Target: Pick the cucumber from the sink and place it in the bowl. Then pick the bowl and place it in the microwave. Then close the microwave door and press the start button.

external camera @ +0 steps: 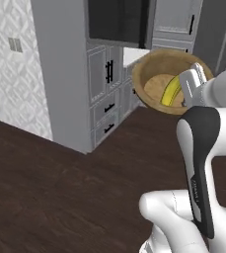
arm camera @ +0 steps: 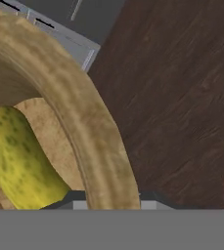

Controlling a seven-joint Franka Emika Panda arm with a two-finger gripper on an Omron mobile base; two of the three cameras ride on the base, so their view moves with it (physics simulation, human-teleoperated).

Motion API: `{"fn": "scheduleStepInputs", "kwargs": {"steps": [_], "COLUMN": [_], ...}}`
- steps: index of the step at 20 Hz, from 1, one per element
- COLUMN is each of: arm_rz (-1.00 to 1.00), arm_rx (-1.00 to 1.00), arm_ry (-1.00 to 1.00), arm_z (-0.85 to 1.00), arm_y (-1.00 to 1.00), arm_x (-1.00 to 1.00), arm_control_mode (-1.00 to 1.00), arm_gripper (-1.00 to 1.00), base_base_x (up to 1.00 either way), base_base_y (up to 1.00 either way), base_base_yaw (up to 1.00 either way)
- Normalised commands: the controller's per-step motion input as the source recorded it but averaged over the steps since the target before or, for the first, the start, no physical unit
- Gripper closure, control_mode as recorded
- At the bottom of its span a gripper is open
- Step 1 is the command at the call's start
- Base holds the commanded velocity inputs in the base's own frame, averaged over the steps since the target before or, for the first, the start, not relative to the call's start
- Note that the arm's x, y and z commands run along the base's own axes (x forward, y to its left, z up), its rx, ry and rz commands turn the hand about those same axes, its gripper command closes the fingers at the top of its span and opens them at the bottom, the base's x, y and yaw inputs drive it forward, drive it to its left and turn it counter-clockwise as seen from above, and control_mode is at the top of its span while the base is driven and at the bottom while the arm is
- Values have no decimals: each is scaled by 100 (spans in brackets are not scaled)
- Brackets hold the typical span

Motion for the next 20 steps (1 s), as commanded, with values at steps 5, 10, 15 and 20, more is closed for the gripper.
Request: {"fn": "scheduleStepInputs", "kwargs": {"steps": [5, 10, 15, 20], "arm_rz": [0, 0, 0, 0], "arm_rx": [0, 0, 0, 0], "arm_ry": [0, 0, 0, 0], "arm_z": [0, 0, 0, 0], "arm_y": [0, 0, 0, 0], "arm_x": [0, 0, 0, 0], "arm_control_mode": [100, 100, 100, 100], "arm_gripper": [100, 100, 100, 100], "base_base_x": [27, 20, 5, 0], "base_base_y": [-100, -100, -100, -100], "base_base_yaw": [39, 39, 41, 39]}}
